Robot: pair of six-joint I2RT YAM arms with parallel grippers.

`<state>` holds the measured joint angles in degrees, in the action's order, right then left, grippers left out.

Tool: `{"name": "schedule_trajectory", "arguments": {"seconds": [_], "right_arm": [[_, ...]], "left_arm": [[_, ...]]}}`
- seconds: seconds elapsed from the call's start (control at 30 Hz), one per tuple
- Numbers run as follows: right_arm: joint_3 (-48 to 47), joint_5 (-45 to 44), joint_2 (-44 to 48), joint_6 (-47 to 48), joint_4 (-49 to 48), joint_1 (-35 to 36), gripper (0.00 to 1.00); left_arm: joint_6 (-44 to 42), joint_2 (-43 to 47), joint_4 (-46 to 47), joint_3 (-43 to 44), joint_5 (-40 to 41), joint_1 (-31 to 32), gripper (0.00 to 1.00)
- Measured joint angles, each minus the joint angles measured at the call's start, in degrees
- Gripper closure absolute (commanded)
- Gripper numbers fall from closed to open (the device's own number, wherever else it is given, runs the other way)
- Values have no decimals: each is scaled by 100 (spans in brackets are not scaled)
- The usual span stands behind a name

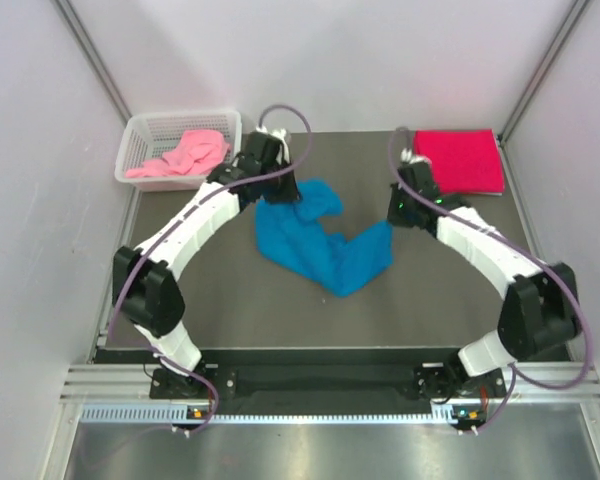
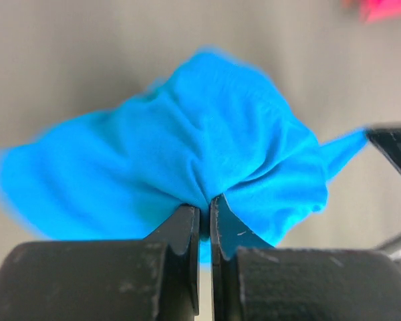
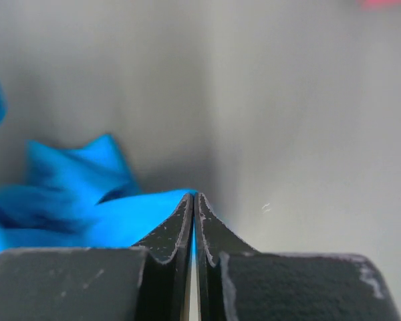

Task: Fold and stack the t-shirts
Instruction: Flatten the tshirt out

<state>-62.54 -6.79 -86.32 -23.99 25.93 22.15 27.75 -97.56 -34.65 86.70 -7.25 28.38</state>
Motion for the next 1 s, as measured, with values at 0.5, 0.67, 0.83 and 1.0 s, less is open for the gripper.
{"name": "schedule_trajectory", "arguments": {"seconds": [0.5, 0.67, 0.83, 1.0], "right_arm": [[686, -374, 3265, -55, 1158, -885, 100], [1882, 74, 3445, -282, 1504, -909, 100], [2214, 586, 4009, -470, 1550, -916, 100], [2350, 837, 4395, -627, 1344, -918, 100]], "left_arm": [[597, 3436, 358, -2896, 778, -210, 96], [848, 3434, -472, -3936, 1296, -216, 59], [614, 3689, -931, -3657, 2022, -236, 48], [354, 3630, -647, -3272, 1482, -243, 38]]}}
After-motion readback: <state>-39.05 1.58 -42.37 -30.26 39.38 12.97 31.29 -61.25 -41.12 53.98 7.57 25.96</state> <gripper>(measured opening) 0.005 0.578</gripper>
